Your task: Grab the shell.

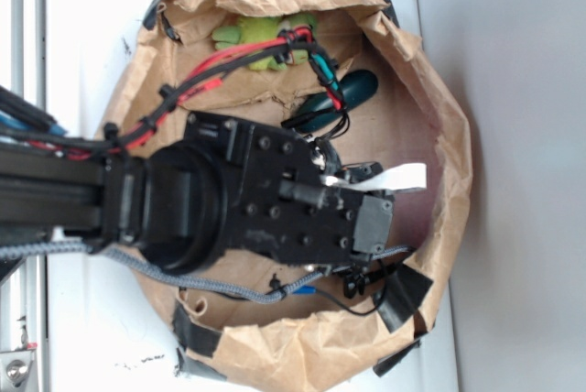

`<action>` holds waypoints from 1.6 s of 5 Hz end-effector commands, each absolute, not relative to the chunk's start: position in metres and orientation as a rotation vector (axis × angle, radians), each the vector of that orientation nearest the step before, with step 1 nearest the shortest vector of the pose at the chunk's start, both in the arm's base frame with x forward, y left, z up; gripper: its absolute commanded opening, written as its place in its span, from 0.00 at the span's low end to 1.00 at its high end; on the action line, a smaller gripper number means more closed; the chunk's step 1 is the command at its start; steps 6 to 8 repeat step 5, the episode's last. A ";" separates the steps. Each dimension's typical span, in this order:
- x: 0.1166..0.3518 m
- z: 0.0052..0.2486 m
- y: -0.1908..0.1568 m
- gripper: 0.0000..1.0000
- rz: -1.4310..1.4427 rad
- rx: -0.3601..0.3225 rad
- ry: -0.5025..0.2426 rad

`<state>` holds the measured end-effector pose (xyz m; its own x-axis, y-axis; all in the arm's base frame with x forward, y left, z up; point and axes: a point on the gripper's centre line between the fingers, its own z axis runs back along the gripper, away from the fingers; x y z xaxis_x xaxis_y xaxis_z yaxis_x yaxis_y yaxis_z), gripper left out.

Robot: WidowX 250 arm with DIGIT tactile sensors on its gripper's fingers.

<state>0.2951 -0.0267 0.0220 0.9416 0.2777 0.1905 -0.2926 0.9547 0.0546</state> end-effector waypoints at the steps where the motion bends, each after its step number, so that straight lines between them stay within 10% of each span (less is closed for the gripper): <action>1: 0.291 0.089 -0.017 0.00 0.247 -0.025 -0.199; 3: 0.288 0.160 0.014 0.00 0.288 -0.071 -0.229; 8: 0.283 0.174 0.019 0.00 0.301 -0.018 -0.259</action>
